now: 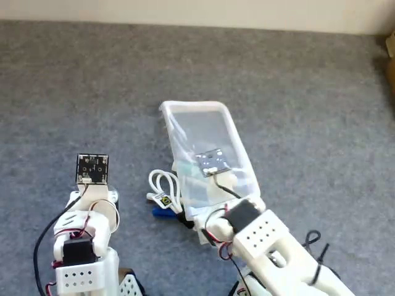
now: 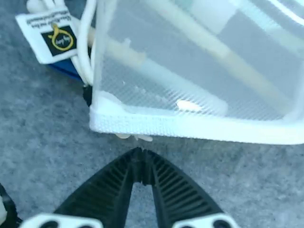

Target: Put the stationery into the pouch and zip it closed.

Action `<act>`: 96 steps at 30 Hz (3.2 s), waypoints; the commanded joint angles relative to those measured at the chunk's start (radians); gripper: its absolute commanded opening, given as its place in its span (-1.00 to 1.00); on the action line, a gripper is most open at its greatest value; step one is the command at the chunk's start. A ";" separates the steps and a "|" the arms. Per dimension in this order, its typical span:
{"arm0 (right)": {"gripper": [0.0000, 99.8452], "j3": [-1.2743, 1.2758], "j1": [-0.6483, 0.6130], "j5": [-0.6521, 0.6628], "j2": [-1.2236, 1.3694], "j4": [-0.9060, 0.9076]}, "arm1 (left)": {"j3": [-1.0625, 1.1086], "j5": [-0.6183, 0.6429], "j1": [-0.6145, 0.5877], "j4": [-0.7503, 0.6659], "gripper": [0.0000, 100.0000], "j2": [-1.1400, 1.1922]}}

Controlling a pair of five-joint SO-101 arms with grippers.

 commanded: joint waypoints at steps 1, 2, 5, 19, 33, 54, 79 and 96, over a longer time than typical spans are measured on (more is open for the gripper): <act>-0.99 -0.088 -0.016 -0.014 0.038 -0.018 | -0.016 -0.012 -0.010 -0.011 -0.85 -0.008; -0.99 -0.097 -0.016 -0.014 0.044 -0.021 | -0.016 -0.012 -0.010 -0.011 -0.85 -0.008; -0.99 -0.105 -0.015 -0.014 0.061 -0.096 | -0.016 -0.012 -0.010 -0.011 -0.85 -0.008; -0.99 -0.160 0.099 -0.014 0.183 -0.285 | -0.016 -0.012 -0.012 -0.011 -0.85 -0.008; -0.99 -0.242 0.137 -0.014 0.185 -0.401 | -0.016 -0.012 -0.012 -0.011 -0.85 -0.008; -0.98 -0.251 0.177 -0.097 0.260 -0.558 | -0.015 -0.012 -0.012 -0.009 -0.85 -0.008; -0.67 -0.725 0.110 -0.331 0.568 -0.257 | -0.001 -0.012 -0.010 -0.011 -0.85 -0.008; -0.67 -0.730 -0.019 -0.512 0.750 -0.214 | -0.001 -0.012 -0.012 -0.011 -0.85 -0.008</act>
